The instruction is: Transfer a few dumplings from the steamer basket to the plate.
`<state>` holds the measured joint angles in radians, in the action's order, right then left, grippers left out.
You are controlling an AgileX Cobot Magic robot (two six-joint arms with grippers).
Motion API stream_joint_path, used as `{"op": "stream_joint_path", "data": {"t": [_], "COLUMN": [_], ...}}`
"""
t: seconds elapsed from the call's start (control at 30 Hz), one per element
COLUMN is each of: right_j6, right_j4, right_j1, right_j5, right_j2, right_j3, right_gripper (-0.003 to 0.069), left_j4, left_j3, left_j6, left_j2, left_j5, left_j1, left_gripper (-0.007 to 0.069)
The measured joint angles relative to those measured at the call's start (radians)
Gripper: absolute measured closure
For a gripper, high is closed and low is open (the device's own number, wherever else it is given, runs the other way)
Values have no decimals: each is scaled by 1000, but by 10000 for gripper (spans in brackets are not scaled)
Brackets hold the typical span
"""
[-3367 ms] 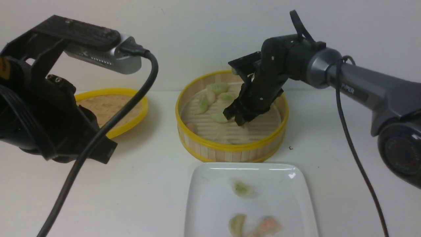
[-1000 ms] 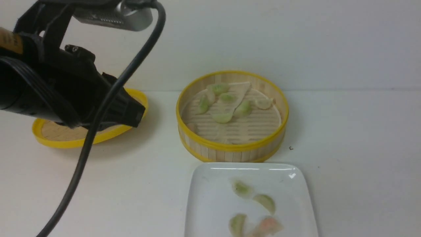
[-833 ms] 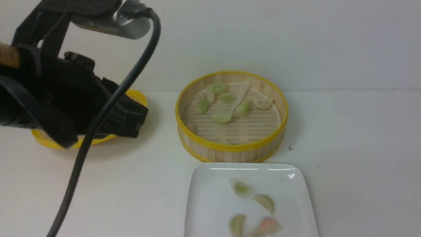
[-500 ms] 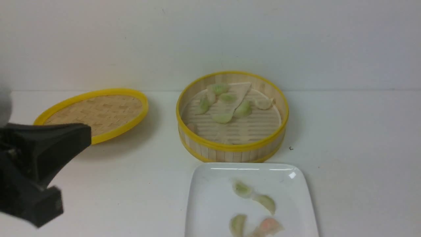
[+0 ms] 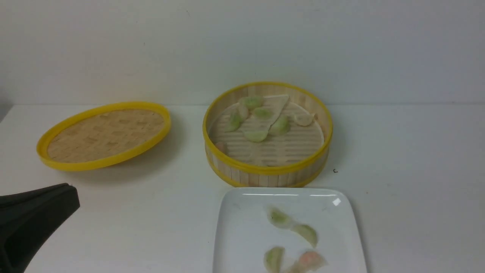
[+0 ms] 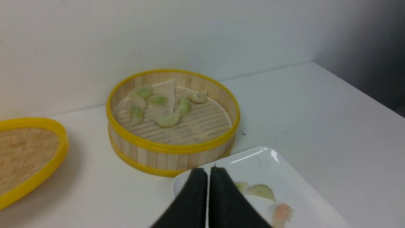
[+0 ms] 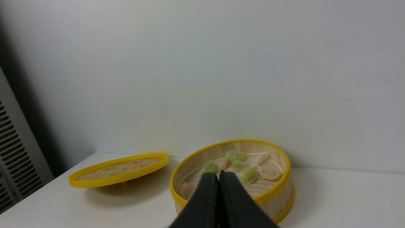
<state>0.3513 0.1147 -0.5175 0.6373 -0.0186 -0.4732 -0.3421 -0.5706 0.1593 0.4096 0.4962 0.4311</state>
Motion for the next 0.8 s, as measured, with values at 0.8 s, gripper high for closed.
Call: {"op": "stream_joint_path", "data": {"t": [0.8], "right_j6": [0], "right_j4": [0], "right_j1": [0], "right_j5": [0], "right_j2": [0], "right_j3": [0], "right_gripper": [672], "left_j4": [232], "left_j3": [564], "left_j6": [19], "left_j2": [-391], "left_j5": [-183], "left_j1": [-325], "left_gripper": [631]}}
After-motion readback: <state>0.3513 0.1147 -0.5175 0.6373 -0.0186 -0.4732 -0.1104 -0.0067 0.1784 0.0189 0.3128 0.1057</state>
